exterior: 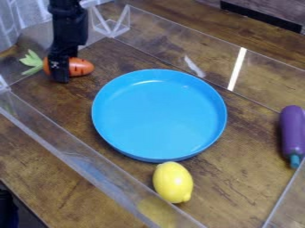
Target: Move the carrot to the right side
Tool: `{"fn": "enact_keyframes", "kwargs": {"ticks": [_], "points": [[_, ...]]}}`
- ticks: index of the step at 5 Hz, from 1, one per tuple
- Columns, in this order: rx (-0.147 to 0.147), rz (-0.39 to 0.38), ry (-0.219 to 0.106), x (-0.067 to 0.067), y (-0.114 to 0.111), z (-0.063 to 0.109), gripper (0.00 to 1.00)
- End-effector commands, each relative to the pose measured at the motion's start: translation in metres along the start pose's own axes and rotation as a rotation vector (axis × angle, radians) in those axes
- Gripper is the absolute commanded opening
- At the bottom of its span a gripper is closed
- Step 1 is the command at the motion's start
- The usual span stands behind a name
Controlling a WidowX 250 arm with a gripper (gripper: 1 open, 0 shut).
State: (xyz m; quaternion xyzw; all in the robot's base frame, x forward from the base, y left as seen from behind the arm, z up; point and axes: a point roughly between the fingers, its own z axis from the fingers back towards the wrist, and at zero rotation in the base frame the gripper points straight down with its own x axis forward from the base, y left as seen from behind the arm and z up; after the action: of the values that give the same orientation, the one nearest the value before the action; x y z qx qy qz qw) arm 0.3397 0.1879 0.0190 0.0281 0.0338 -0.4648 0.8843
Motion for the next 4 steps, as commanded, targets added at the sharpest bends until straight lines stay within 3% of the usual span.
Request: {"fn": "enact_keyframes", "kwargs": {"ticks": [1, 3, 4], "points": [[-0.004, -0.083, -0.002, 0.016, 0.003, 0.0, 1.0], [-0.005, -0.031, 0.005, 0.027, 0.003, -0.001, 1.0], [-0.003, -0.062, 0.007, 0.031, 0.013, 0.0, 1.0]]}}
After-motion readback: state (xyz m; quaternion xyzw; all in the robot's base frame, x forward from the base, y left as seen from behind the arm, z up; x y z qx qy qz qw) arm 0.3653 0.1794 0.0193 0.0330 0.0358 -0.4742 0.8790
